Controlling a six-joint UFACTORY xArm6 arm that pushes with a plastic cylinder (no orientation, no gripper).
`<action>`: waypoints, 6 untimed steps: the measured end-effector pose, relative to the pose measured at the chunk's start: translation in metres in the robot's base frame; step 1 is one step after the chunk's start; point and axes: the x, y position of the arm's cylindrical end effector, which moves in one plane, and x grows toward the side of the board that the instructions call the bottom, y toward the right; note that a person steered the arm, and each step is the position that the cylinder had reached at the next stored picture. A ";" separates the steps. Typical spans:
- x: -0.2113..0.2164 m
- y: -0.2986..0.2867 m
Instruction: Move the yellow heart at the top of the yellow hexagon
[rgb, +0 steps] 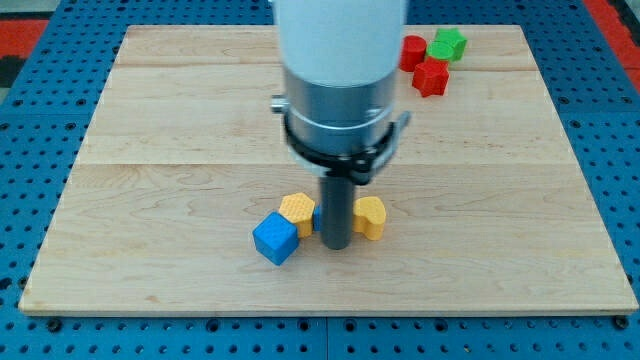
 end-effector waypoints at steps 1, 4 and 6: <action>-0.010 0.037; -0.069 0.102; -0.078 0.000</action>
